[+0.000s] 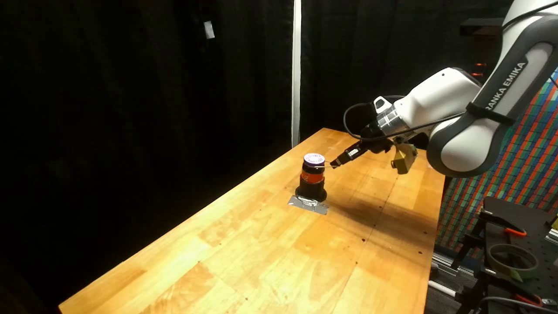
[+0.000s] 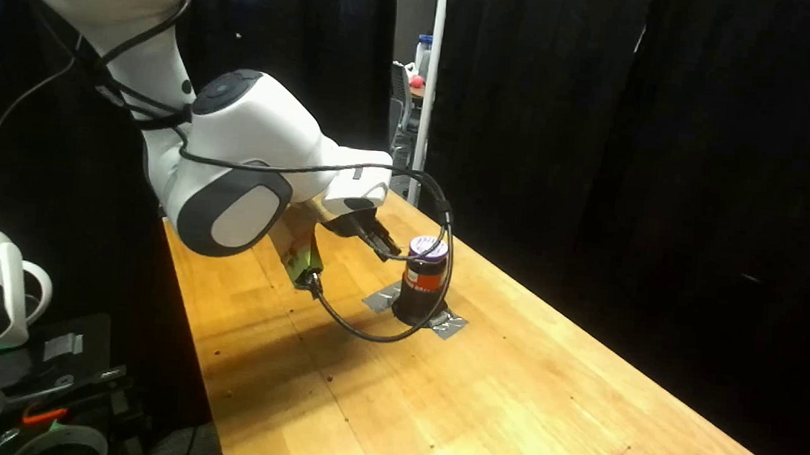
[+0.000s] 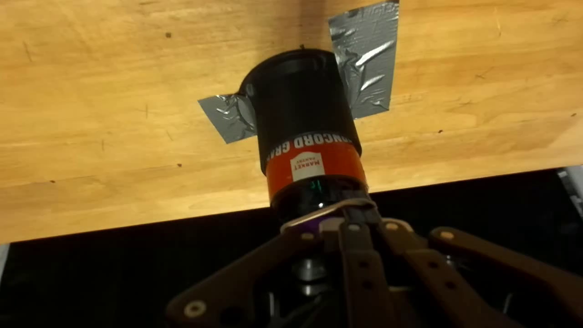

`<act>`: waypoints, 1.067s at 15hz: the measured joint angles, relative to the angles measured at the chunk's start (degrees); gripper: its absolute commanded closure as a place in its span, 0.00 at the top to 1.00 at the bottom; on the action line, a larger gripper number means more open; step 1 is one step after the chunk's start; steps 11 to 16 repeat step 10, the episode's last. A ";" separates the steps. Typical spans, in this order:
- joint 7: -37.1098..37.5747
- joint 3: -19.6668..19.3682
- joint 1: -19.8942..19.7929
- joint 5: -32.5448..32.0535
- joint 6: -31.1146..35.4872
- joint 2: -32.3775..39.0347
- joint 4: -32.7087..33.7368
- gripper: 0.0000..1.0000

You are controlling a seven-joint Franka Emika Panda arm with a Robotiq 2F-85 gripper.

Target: Put the rubber band on the bottom of the cup

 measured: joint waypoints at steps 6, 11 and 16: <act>-0.11 1.31 -2.67 -4.98 10.88 1.04 -2.71 0.00; 4.09 3.24 -6.26 -14.00 9.88 1.39 -2.75 0.30; 4.09 3.24 -6.26 -14.00 9.88 1.39 -2.75 0.30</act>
